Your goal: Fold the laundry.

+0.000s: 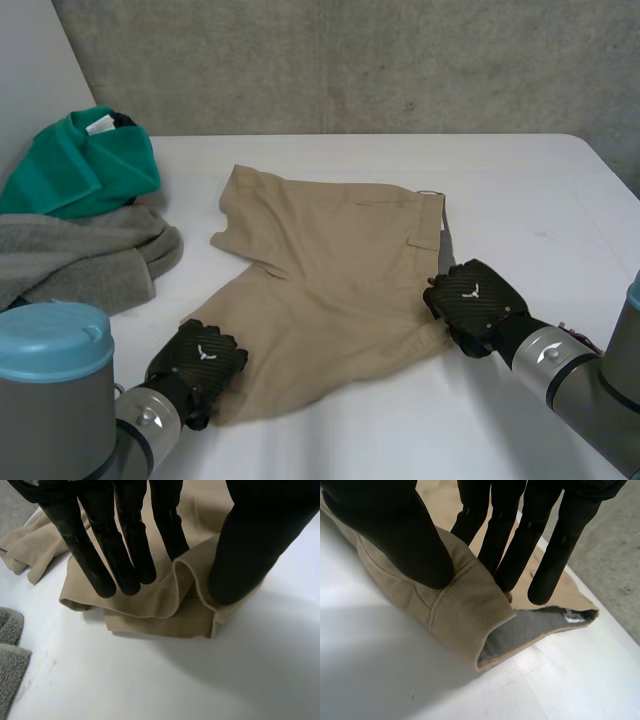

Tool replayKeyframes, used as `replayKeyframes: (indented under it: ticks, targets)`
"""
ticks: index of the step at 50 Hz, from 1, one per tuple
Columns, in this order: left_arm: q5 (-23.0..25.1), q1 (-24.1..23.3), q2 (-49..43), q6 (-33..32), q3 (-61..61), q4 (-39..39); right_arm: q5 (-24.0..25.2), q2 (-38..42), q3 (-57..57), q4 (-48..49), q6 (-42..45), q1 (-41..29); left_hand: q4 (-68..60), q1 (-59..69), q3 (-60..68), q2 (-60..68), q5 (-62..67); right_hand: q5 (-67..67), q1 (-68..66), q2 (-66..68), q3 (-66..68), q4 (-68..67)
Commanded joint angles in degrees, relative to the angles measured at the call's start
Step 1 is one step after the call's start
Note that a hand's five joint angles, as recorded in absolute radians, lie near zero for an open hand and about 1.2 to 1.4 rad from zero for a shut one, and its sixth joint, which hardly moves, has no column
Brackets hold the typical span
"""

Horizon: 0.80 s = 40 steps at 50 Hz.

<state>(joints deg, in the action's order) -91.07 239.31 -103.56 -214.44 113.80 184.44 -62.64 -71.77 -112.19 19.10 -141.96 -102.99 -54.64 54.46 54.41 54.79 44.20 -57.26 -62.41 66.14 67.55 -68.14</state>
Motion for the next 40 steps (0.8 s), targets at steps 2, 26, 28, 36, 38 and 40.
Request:
replayKeyframes:
  ticks: [2, 26, 28, 36, 38, 40]
  targets:
    - [0.54, 0.98, -2.97, -2.91, -1.3, 2.24, -2.14, -3.9, 0.31, -1.95, -1.21, -1.08, -25.36, 25.54, 25.59, 25.21, 25.8, -12.74, -17.59, 13.86, 12.45, -11.86]
    - [10.92, 5.56, 6.2, -6.17, -14.1, -18.44, -1.33, -4.36, 10.92, -34.77, 13.67, 2.8, -25.36, 25.54, 25.59, 25.21, 25.8, -12.74, -17.59, 13.86, 12.45, -11.86]
    - [10.12, 5.3, 3.46, -5.64, -17.89, -15.62, -2.48, -3.3, 13.13, -31.95, 10.84, 2.01, -25.36, 25.54, 25.59, 25.21, 25.8, -12.74, -17.59, 13.86, 12.45, -11.86]
    - [5.82, 2.22, -12.79, -1.07, -39.95, -6.46, -12.58, 3.9, 23.23, -16.48, -1.73, -0.9, -25.36, 25.54, 25.59, 25.21, 25.8, -12.74, -17.59, 13.86, 12.45, -11.86]
    - [3.81, 1.69, -17.61, 0.33, -47.13, -5.41, -14.6, 6.88, 26.04, -12.1, -3.57, -1.42, -25.36, 25.54, 25.59, 25.21, 25.8, -12.74, -17.59, 13.86, 12.45, -11.86]
    - [2.3, 1.17, -20.79, 0.95, -52.34, -5.06, -15.31, 8.83, 27.81, -9.45, -4.2, -1.86, -25.36, 25.54, 25.59, 25.21, 25.8, -12.74, -17.59, 13.86, 12.45, -11.86]
